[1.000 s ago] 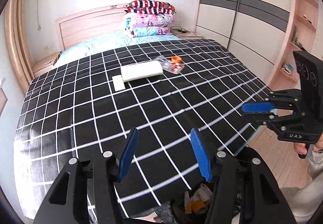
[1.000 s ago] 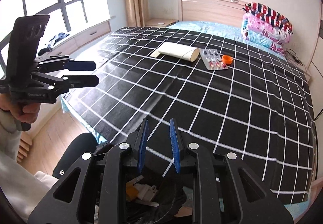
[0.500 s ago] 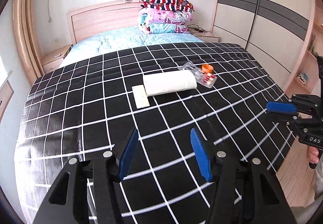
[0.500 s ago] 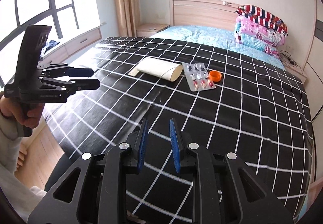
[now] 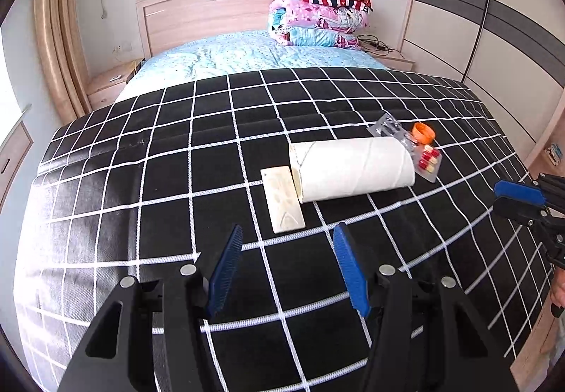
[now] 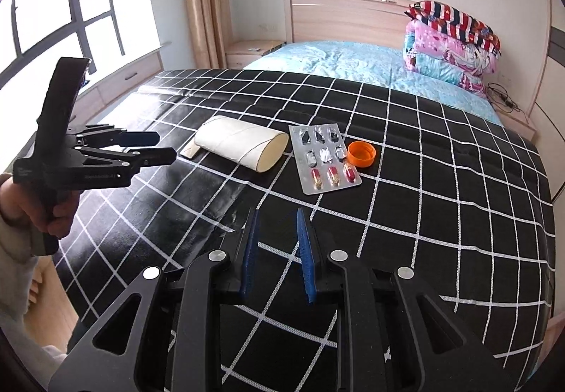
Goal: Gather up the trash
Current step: 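Grasp the white card with the left tool while the right tool grasps the pill blister pack, then carry the white card and blister pack in both tools over the trash bin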
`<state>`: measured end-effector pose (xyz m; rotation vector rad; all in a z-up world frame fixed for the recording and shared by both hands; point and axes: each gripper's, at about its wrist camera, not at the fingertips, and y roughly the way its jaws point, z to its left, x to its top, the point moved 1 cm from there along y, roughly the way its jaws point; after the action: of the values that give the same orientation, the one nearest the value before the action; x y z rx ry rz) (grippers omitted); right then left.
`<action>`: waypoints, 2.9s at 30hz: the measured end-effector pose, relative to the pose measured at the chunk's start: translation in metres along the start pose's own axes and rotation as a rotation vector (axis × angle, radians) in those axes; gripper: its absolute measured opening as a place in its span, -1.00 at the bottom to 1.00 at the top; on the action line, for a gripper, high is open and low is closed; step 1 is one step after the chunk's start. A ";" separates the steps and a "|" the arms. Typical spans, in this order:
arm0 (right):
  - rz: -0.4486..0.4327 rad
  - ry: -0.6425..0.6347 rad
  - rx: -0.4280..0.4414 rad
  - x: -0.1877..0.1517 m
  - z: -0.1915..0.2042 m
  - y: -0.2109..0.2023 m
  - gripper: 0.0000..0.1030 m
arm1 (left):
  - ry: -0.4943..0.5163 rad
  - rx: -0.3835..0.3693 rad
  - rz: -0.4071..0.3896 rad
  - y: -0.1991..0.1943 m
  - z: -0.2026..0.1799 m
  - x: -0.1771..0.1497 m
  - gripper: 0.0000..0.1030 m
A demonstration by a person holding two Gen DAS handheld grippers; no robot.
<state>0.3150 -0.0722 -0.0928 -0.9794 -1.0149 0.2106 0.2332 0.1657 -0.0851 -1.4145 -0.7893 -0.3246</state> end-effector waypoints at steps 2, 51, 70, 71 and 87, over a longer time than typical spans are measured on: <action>0.004 0.000 -0.003 0.003 -0.003 0.005 -0.57 | -0.002 0.001 0.005 0.005 0.001 0.003 0.01; 0.036 0.026 -0.012 0.004 -0.001 0.020 -0.82 | 0.008 0.037 -0.048 -0.023 -0.001 -0.012 -0.56; -0.030 0.025 -0.019 -0.022 0.016 -0.033 -0.83 | 0.013 0.012 -0.105 -0.080 -0.024 -0.037 -0.56; -0.033 0.026 -0.019 -0.024 0.017 -0.036 -0.83 | 0.015 0.009 -0.108 -0.083 -0.026 -0.038 -0.56; -0.066 0.015 -0.002 -0.057 0.040 -0.078 -0.83 | 0.057 -0.084 -0.122 -0.121 -0.070 -0.073 -0.56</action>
<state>0.2308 -0.1262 -0.0619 -0.9461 -1.0327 0.1474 0.1243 0.0612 -0.0389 -1.4323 -0.8243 -0.4955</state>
